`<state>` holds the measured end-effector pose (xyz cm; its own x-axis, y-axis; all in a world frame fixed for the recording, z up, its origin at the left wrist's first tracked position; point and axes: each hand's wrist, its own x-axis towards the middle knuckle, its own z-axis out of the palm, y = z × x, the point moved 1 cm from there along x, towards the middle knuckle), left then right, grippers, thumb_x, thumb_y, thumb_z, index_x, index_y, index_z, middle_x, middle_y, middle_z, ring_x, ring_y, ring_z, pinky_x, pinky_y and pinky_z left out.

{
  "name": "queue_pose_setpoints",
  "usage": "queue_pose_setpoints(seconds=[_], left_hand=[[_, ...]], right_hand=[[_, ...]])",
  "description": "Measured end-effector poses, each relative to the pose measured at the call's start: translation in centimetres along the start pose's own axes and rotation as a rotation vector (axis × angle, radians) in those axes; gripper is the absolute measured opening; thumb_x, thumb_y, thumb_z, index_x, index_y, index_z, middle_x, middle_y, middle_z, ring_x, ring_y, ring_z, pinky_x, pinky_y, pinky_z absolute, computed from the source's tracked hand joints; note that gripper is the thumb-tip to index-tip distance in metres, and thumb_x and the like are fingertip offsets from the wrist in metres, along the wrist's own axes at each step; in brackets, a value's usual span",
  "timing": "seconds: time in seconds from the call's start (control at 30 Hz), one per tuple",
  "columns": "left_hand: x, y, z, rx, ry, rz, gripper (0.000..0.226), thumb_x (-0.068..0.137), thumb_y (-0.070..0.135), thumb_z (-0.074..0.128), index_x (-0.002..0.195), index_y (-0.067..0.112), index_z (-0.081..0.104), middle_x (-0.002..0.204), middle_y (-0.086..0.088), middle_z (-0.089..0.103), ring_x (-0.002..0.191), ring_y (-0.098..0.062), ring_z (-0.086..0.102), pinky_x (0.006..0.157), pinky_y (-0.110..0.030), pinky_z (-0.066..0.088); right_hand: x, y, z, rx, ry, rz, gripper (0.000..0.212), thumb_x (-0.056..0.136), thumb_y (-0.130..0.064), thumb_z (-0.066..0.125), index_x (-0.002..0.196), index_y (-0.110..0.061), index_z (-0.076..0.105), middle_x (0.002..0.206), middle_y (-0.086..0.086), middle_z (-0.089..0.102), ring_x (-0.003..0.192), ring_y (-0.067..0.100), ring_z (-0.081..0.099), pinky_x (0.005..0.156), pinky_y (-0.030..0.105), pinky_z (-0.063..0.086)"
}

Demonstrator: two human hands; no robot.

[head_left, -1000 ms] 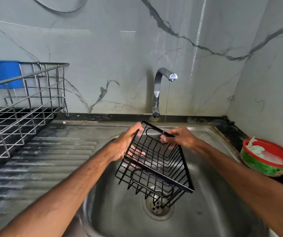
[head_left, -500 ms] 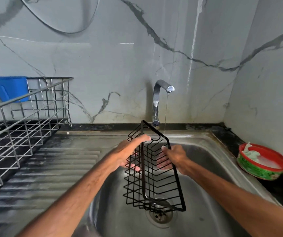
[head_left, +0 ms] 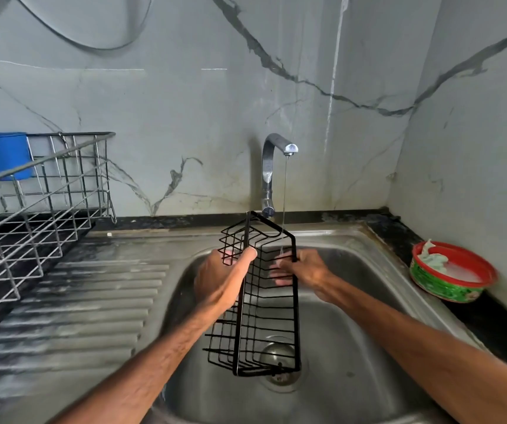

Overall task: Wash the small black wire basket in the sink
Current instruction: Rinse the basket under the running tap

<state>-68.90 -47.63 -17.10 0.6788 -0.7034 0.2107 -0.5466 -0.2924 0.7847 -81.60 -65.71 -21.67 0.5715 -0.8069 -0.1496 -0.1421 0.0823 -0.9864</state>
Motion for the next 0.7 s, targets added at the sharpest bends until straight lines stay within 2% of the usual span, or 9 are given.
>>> queue_pose_setpoints(seconds=[0.07, 0.13, 0.23, 0.3, 0.37, 0.47, 0.57, 0.63, 0.7], left_hand=[[-0.2, 0.2, -0.2, 0.022, 0.013, 0.020, 0.105, 0.072, 0.086, 0.040, 0.122, -0.005, 0.056, 0.082, -0.008, 0.060, 0.071, -0.013, 0.055, 0.058, -0.024, 0.030], [-0.1, 0.3, -0.5, 0.016, 0.060, 0.045, 0.105, 0.072, 0.088, 0.041, 0.127, 0.000, 0.055, 0.098, -0.014, 0.068, 0.080, -0.022, 0.062, 0.064, -0.029, 0.039], [0.0, 0.3, -0.3, -0.024, 0.133, 0.094, 0.099, 0.073, 0.089, 0.040, 0.121, 0.004, 0.054, 0.105, -0.020, 0.071, 0.091, -0.035, 0.067, 0.075, -0.041, 0.051], [-0.1, 0.5, -0.2, -0.016, 0.167, 0.082, 0.093, 0.076, 0.083, 0.041, 0.125, 0.004, 0.052, 0.109, -0.020, 0.071, 0.094, -0.035, 0.067, 0.076, -0.040, 0.049], [-0.3, 0.5, -0.2, -0.028, 0.187, 0.085, 0.094, 0.076, 0.082, 0.042, 0.131, 0.006, 0.051, 0.108, -0.017, 0.072, 0.093, -0.032, 0.068, 0.078, -0.040, 0.051], [-0.4, 0.2, -0.1, -0.020, 0.193, 0.100, 0.099, 0.075, 0.084, 0.041, 0.137, 0.008, 0.049, 0.097, -0.010, 0.072, 0.084, -0.027, 0.067, 0.075, -0.037, 0.048], [-0.3, 0.0, 0.5, -0.049, 0.182, 0.070, 0.104, 0.069, 0.087, 0.038, 0.133, 0.005, 0.051, 0.098, -0.014, 0.071, 0.086, -0.031, 0.066, 0.081, -0.042, 0.051], [-0.4, 0.3, 0.9, -0.062, 0.147, 0.063, 0.108, 0.066, 0.088, 0.035, 0.133, 0.005, 0.050, 0.106, -0.019, 0.071, 0.095, -0.036, 0.066, 0.088, -0.046, 0.052], [-0.6, 0.5, 1.3, -0.070, 0.129, 0.071, 0.110, 0.065, 0.088, 0.033, 0.138, 0.006, 0.047, 0.111, -0.017, 0.069, 0.101, -0.035, 0.065, 0.089, -0.042, 0.048]], right_hand=[[-0.1, -0.1, 0.3, -0.013, -0.047, 0.022, 0.020, 0.092, -0.006, 0.070, 0.109, 0.004, 0.067, 0.098, 0.019, 0.077, 0.089, 0.033, 0.076, 0.088, 0.051, 0.060], [0.0, -1.0, 0.6, -0.007, -0.036, 0.011, 0.023, 0.093, -0.015, 0.071, 0.108, 0.003, 0.068, 0.094, 0.018, 0.077, 0.085, 0.035, 0.077, 0.084, 0.051, 0.061], [0.3, -2.9, 0.7, 0.021, 0.082, -0.132, 0.031, 0.097, -0.027, 0.065, 0.102, 0.004, 0.071, 0.086, 0.020, 0.076, 0.079, 0.036, 0.076, 0.079, 0.051, 0.062], [0.3, -3.8, 0.8, 0.056, 0.101, -0.205, 0.031, 0.099, -0.025, 0.062, 0.101, 0.005, 0.071, 0.088, 0.021, 0.076, 0.081, 0.038, 0.076, 0.077, 0.047, 0.063], [0.3, -3.4, 0.6, 0.045, 0.068, -0.210, 0.027, 0.099, -0.020, 0.062, 0.107, 0.004, 0.071, 0.091, 0.019, 0.077, 0.085, 0.035, 0.076, 0.081, 0.045, 0.063], [0.3, -1.8, 0.0, -0.010, -0.006, -0.108, 0.024, 0.096, -0.011, 0.066, 0.116, 0.002, 0.068, 0.097, 0.015, 0.078, 0.089, 0.028, 0.077, 0.085, 0.041, 0.062], [-0.1, -1.5, -0.6, -0.055, -0.042, -0.015, 0.018, 0.093, -0.005, 0.068, 0.111, 0.000, 0.068, 0.099, 0.013, 0.078, 0.090, 0.027, 0.077, 0.082, 0.043, 0.062], [0.2, -2.5, -0.9, -0.063, 0.003, -0.025, 0.018, 0.090, -0.005, 0.072, 0.106, 0.002, 0.070, 0.095, 0.016, 0.078, 0.086, 0.029, 0.077, 0.083, 0.045, 0.062], [0.8, -3.8, -1.0, -0.078, 0.102, -0.078, 0.019, 0.088, -0.007, 0.074, 0.104, 0.003, 0.071, 0.093, 0.016, 0.077, 0.082, 0.027, 0.078, 0.081, 0.045, 0.063]])
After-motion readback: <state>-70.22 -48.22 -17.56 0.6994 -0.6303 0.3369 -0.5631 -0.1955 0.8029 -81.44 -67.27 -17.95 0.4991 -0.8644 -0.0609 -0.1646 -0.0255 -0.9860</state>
